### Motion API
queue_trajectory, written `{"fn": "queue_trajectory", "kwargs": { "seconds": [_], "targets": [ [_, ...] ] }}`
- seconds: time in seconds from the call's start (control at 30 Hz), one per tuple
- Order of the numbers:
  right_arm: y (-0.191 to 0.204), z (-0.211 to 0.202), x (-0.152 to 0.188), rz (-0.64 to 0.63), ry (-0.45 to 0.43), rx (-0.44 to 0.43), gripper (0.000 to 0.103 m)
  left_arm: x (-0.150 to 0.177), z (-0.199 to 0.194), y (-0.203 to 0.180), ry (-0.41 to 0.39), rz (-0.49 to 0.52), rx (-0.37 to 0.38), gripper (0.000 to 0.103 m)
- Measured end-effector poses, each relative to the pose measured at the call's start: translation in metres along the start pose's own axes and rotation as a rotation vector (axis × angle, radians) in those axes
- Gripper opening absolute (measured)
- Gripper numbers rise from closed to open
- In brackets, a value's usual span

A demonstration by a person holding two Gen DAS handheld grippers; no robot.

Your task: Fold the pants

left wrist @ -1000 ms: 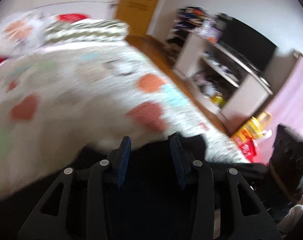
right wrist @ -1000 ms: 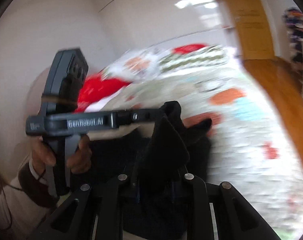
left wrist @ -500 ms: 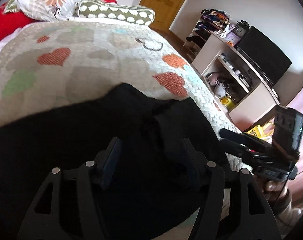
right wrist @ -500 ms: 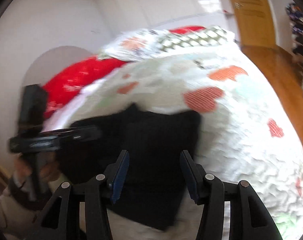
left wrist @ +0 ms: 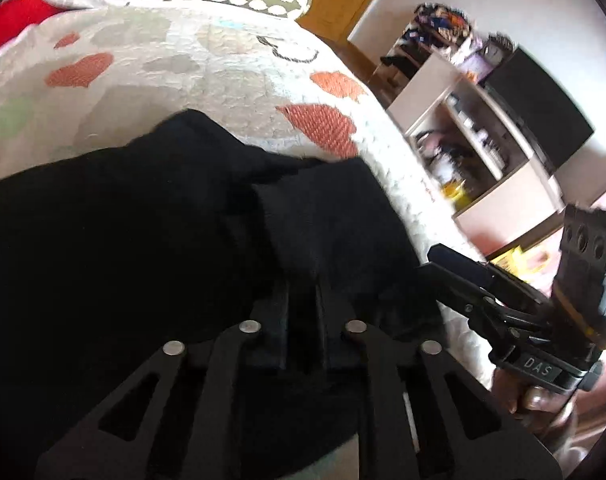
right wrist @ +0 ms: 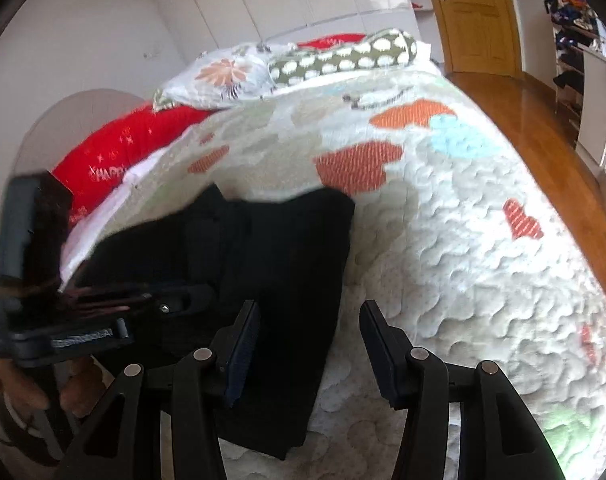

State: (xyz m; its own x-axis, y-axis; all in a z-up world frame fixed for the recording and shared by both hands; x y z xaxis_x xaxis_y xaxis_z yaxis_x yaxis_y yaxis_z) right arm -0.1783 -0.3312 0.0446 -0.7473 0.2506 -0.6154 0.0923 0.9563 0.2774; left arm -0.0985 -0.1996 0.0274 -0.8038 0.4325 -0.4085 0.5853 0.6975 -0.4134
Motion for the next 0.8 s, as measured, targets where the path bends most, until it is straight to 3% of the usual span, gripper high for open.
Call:
{"fn": "queue_trajectory", "kwargs": {
  "seconds": [0.1,0.23,0.37,0.4,0.47,0.5,0.53,0.8],
  "targets": [
    [0.013,-0.017,-0.007,-0.040,-0.043,-0.008,0.051,0.001,-0.038,0.009,-0.085,0.028,-0.053,0.004],
    [0.030,-0.013,-0.016,-0.076,-0.057,-0.039,0.051,0.004,-0.046,0.028,-0.083,-0.001,-0.099,0.004],
    [0.025,-0.005,-0.016,-0.036,-0.033,-0.031,0.051,0.012,-0.034,0.030,-0.044,-0.051,-0.039,0.005],
    [0.024,-0.004,-0.014,-0.031,-0.023,-0.032,0.051,0.013,-0.030,0.029,-0.029,-0.062,-0.025,0.011],
    [0.019,-0.006,-0.010,-0.033,-0.016,-0.010,0.051,0.016,-0.024,0.026,0.001,-0.066,-0.012,0.034],
    [0.017,-0.006,-0.007,-0.035,-0.013,0.004,0.051,0.017,-0.024,0.024,0.000,-0.070,-0.007,0.049],
    [0.015,-0.007,-0.006,-0.033,-0.011,0.008,0.051,0.018,-0.024,0.022,-0.006,-0.074,0.009,0.057],
    [0.001,-0.012,-0.004,0.000,-0.019,-0.002,0.051,0.013,-0.019,0.014,0.013,-0.131,0.140,0.064]
  ]
}}
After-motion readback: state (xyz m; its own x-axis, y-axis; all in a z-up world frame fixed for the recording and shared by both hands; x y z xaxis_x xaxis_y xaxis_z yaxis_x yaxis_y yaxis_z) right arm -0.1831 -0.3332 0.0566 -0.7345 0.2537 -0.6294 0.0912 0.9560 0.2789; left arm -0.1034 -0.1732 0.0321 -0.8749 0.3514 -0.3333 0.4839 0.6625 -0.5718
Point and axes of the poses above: each gripper's, at about its wrist camera, not at the fingertips, and z roughly the way its jaws point, y to its left, x to its underside, the point moved 3 cm from there along z, roughly the way its jaws point, and after that the axes turned 7 degrees about y, right-handed, at the moved point
